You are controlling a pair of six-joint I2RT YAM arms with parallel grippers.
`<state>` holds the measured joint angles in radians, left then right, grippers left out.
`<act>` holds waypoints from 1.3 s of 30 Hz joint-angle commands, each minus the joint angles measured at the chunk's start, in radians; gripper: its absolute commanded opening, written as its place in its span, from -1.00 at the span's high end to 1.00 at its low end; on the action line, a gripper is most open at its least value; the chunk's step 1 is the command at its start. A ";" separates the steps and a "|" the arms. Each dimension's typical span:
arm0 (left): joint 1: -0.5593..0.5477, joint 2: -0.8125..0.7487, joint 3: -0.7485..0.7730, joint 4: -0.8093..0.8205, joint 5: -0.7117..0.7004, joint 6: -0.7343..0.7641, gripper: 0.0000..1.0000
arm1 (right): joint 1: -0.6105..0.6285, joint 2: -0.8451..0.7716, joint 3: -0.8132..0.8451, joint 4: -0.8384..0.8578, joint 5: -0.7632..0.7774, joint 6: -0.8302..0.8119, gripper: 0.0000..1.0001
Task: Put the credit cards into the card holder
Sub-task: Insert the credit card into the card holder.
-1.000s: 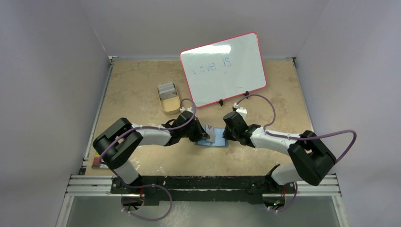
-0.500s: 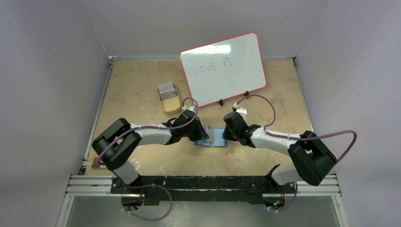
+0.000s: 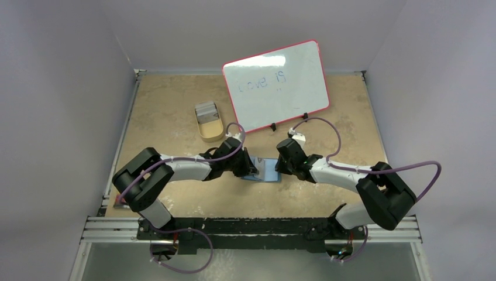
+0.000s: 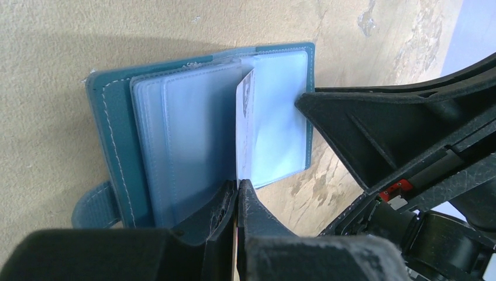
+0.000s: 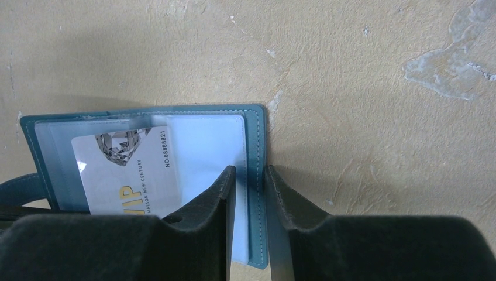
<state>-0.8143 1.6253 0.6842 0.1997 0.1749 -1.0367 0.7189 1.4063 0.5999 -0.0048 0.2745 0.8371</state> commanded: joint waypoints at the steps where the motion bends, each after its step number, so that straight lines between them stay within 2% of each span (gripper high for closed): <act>1: -0.009 0.030 -0.010 0.002 -0.012 0.013 1.00 | 0.007 0.017 -0.017 -0.005 -0.047 0.008 0.49; 15: -0.011 0.048 -0.003 0.065 -0.039 -0.021 1.00 | 0.007 0.005 -0.028 0.018 -0.085 0.047 0.48; 22: -0.017 0.076 0.017 0.034 -0.037 -0.008 0.96 | 0.007 -0.004 -0.031 0.037 -0.141 0.064 0.48; 32: -0.025 -0.024 -0.006 -0.108 -0.060 0.011 1.00 | 0.007 0.005 -0.031 0.032 -0.133 0.069 0.49; 39: -0.025 0.010 -0.015 -0.080 -0.014 -0.007 1.00 | 0.007 0.004 -0.037 0.037 -0.125 0.074 0.49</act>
<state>-0.8280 1.6104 0.6880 0.1631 0.1383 -1.0550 0.7132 1.4044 0.5781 0.0471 0.1871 0.8902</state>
